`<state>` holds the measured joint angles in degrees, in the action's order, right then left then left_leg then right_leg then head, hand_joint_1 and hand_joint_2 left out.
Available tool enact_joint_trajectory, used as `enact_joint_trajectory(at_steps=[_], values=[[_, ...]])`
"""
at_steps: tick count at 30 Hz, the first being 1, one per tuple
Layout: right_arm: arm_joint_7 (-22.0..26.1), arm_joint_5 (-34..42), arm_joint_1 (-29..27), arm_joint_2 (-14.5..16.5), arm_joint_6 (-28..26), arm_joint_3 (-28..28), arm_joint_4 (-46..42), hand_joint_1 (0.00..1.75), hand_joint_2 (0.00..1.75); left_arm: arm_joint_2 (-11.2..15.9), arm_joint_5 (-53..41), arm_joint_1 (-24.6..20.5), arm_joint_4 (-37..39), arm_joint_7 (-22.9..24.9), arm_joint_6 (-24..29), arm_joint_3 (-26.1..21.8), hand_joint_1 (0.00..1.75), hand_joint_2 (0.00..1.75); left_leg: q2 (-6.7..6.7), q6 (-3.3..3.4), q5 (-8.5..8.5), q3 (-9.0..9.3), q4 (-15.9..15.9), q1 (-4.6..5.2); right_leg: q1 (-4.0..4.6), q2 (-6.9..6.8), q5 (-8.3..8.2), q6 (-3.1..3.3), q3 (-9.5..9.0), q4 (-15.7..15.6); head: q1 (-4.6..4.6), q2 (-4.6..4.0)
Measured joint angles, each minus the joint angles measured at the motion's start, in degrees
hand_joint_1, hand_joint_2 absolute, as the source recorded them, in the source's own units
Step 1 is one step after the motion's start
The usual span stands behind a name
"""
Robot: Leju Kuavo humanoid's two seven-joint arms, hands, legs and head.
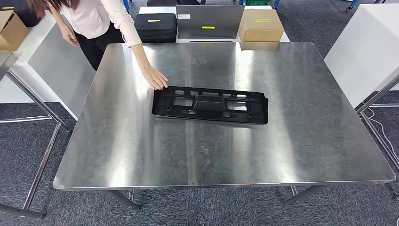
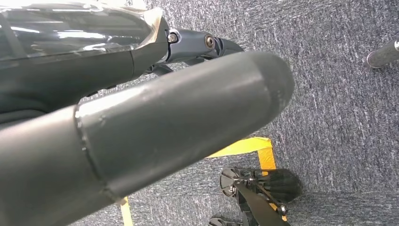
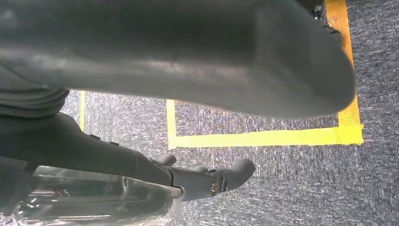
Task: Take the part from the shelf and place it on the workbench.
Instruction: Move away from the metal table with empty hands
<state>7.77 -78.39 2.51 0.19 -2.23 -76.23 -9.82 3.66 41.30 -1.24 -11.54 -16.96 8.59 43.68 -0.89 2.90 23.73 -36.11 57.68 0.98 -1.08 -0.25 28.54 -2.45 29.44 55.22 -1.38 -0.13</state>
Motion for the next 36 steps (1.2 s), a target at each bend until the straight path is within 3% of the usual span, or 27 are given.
enact_joint_trajectory(at_steps=[5,11,12,13,15,16,17,18,20,21,22,23,25,27,28,29,30,32,33,34,36], values=[[-0.01,0.08,0.0,0.01,-0.06,0.0,0.14,0.0,0.0,0.17,-0.08,-0.12,0.01,-0.02,-0.02,0.3,0.0,0.0,0.0,0.69,0.37,0.02,0.36,0.36,-0.27,0.02,0.15,-0.51,-0.24,-0.05,-0.02,0.0],[-0.01,0.07,0.01,-0.01,-0.06,-0.01,0.17,0.0,0.0,0.19,-0.08,-0.15,0.01,-0.03,0.02,0.34,0.0,0.0,0.01,0.91,0.27,0.13,0.3,0.38,-0.26,0.02,0.1,-0.72,-0.39,-0.09,-0.02,0.0],[-0.05,-0.02,0.01,-0.06,-0.04,0.01,0.2,0.0,0.0,0.2,-0.06,-0.24,0.01,-0.08,0.09,0.39,0.0,0.0,0.13,1.23,0.1,0.3,0.01,0.23,-0.24,0.03,1.53,-0.51,0.34,2.03,0.03,0.0],[-0.14,-0.2,-0.04,-0.2,0.01,0.06,0.23,0.0,0.0,0.21,-0.02,-0.35,0.01,-0.2,0.23,0.43,0.0,0.0,0.29,1.53,-0.14,0.36,-0.28,0.11,-0.2,0.04,3.87,-0.42,2.06,6.59,0.07,0.0],[-0.34,-0.63,-0.16,-0.57,0.14,0.33,0.31,0.0,0.0,0.23,0.11,-0.56,0.02,-0.49,0.49,0.47,0.0,0.0,0.58,1.78,-0.83,0.23,-0.69,-0.11,-0.21,0.06,6.41,-0.7,2.07,9.9,0.16,0.0],[-0.41,-0.78,-0.16,-0.75,0.19,0.47,0.32,0.0,0.0,0.23,0.16,-0.59,0.02,-0.6,0.55,0.47,0.0,0.0,0.62,1.51,-1.14,0.05,-0.62,-0.08,-0.26,0.05,5.87,-0.99,0.44,7.77,0.16,0.0],[-0.44,-0.86,-0.13,-0.85,0.2,0.6,0.32,0.0,0.0,0.23,0.19,-0.59,0.03,-0.66,0.55,0.47,0.0,0.0,0.59,1.15,-1.41,-0.03,-0.59,-0.07,-0.14,0.08,3.84,-1.12,-2.15,3.43,0.18,0.0],[-0.47,-0.9,-0.08,-0.9,0.2,0.66,0.32,0.0,0.0,0.23,0.2,-0.61,0.04,-0.69,0.55,0.47,0.0,0.0,0.59,0.8,-1.57,-0.03,-0.43,-0.05,-0.02,0.12,2.72,-0.85,-3.2,1.06,0.13,0.0],[-0.54,-0.95,0.01,-1.05,0.2,0.79,0.34,0.0,0.0,0.22,0.21,-0.68,0.08,-0.77,0.57,0.47,0.0,0.0,0.53,0.01,-1.97,-0.03,-0.32,-0.09,0.46,0.23,1.38,0.11,-2.86,0.52,0.03,0.0],[-0.55,-0.95,0.05,-1.07,0.2,0.83,0.37,0.0,0.0,0.23,0.21,-0.7,0.13,-0.8,0.6,0.47,0.0,0.0,0.5,-0.41,-2.17,-0.15,-0.27,-0.2,0.19,0.2,1.12,0.82,-2.44,0.29,0.03,0.0],[-0.56,-0.96,0.11,-1.08,0.2,0.86,0.41,0.0,0.0,0.23,0.22,-0.68,0.17,-0.86,0.71,0.48,0.0,0.0,0.47,-0.84,-1.72,-0.49,0.07,-0.35,0.0,0.12,0.67,1.51,-2.13,0.18,0.0,0.0],[-0.56,-0.96,0.1,-1.08,0.2,0.86,0.45,0.0,0.0,0.23,0.26,-0.63,0.21,-0.95,0.98,0.49,0.0,0.0,0.46,-1.3,-0.19,-1.13,1.38,-0.53,-0.24,0.02,0.15,2.19,-1.71,0.03,-0.06,0.0],[-0.56,-0.98,0.01,-1.12,0.2,0.86,0.49,0.0,0.0,0.19,0.49,-0.61,0.27,-1.13,1.89,0.49,0.0,0.0,0.5,-2.16,5.39,-3.31,7.6,-0.98,-0.38,-0.18,-0.91,2.98,-0.56,-0.05,-0.22,0.0],[-0.56,-1.06,-0.18,-1.2,0.23,0.86,0.49,0.0,0.0,0.05,0.71,-0.63,0.28,-1.23,2.82,0.47,0.0,0.0,0.58,-2.92,10.09,-5.08,15.06,-1.44,-0.31,-0.26,-1.8,3.03,0.6,0.0,-0.26,0.0],[-0.57,-1.13,-0.23,-1.21,0.25,0.86,0.49,0.0,0.0,-0.07,0.75,-0.63,0.28,-1.26,3.15,0.47,0.0,0.0,0.63,-3.17,10.83,-4.8,16.72,-1.63,-0.3,-0.29,-2.23,2.94,1.08,0.05,-0.26,0.0],[-0.58,-1.21,-0.26,-1.22,0.26,0.87,0.49,0.0,0.0,-0.18,0.79,-0.63,0.28,-1.28,3.37,0.47,0.0,0.0,0.68,-3.33,10.48,-3.34,16.11,-1.8,-0.31,-0.29,-2.61,2.76,1.44,0.08,-0.27,0.0],[-0.58,-1.27,-0.27,-1.21,0.27,0.87,0.49,0.0,0.0,-0.27,0.82,-0.66,0.28,-1.34,3.49,0.47,0.0,0.0,0.72,-3.36,9.32,-0.63,13.12,-1.94,-0.33,-0.27,-2.96,2.55,1.71,0.11,-0.27,0.0],[-0.61,-1.32,-0.25,-1.19,0.27,0.89,0.49,0.0,0.0,-0.36,0.87,-0.76,0.29,-1.47,3.59,0.47,0.0,0.0,0.73,-3.05,7.07,6.14,4.02,-2.0,-0.24,-0.23,-3.5,2.07,2.09,0.18,-0.28,0.0],[-0.62,-1.32,-0.22,-1.17,0.27,0.89,0.49,0.0,0.0,-0.38,0.87,-0.81,0.3,-1.56,3.6,0.47,0.0,0.0,0.71,-2.79,6.51,8.48,0.53,-1.93,-0.12,-0.25,-3.77,1.74,2.25,0.21,-0.24,0.0],[-0.63,-1.32,-0.19,-1.17,0.28,0.89,0.49,0.0,0.0,-0.4,0.88,-0.84,0.3,-1.63,3.61,0.47,0.0,0.0,0.7,-2.46,6.43,9.66,-1.42,-1.78,0.01,-0.28,-4.04,1.38,2.4,0.24,-0.24,0.0],[-0.66,-1.28,-0.16,-1.24,0.36,0.89,0.49,0.0,0.0,-0.46,0.88,-0.8,0.31,-1.74,3.6,0.48,0.0,0.0,0.71,-1.58,6.24,9.53,-2.21,-1.47,0.22,-0.36,-4.6,0.48,2.64,0.12,-0.18,0.0]])
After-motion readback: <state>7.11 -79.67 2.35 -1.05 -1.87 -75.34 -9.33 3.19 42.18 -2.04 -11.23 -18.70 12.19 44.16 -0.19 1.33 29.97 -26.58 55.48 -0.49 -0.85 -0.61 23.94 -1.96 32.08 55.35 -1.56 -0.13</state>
